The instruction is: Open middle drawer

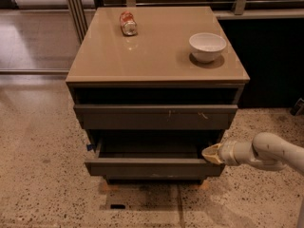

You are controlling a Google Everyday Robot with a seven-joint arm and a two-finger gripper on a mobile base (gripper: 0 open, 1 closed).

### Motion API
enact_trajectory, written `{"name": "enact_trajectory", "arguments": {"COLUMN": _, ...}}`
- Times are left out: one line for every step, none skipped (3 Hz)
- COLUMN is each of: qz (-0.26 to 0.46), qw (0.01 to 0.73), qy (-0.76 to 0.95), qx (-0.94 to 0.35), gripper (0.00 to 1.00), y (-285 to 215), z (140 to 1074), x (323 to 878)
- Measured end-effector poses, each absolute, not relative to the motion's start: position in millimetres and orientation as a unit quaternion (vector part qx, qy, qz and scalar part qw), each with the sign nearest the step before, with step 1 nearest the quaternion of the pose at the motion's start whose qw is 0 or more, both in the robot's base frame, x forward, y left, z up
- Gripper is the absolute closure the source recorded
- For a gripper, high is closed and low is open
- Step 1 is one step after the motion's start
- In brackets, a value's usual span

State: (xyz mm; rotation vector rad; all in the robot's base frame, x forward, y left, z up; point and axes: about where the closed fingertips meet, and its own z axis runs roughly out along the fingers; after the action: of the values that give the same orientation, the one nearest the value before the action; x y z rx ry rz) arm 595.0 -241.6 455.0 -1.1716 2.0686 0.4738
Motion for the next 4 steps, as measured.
{"name": "enact_trajectory", "arguments": {"qz": 0.227, "qw": 0.338, "qy": 0.785, "qx": -0.467, "gripper": 1.00, "y": -224.1, "z": 458.2, "x": 575.8}}
{"name": "enact_trajectory", "arguments": {"qz": 0.227, "qw": 0.338, "qy": 0.785, "qx": -0.467, "gripper": 1.00, "y": -223.8, "z": 458.0, "x": 575.8}}
{"name": "enact_trajectory", "arguments": {"qz": 0.216, "qw": 0.345, "qy": 0.789, "qx": -0.460, "gripper": 1.00, "y": -228.9, "z": 461.5, "x": 584.1}}
{"name": "enact_trajectory", "arguments": {"qz": 0.229, "qw": 0.332, "qy": 0.795, "qx": -0.453, "gripper": 1.00, "y": -229.8, "z": 457.2, "x": 584.4}}
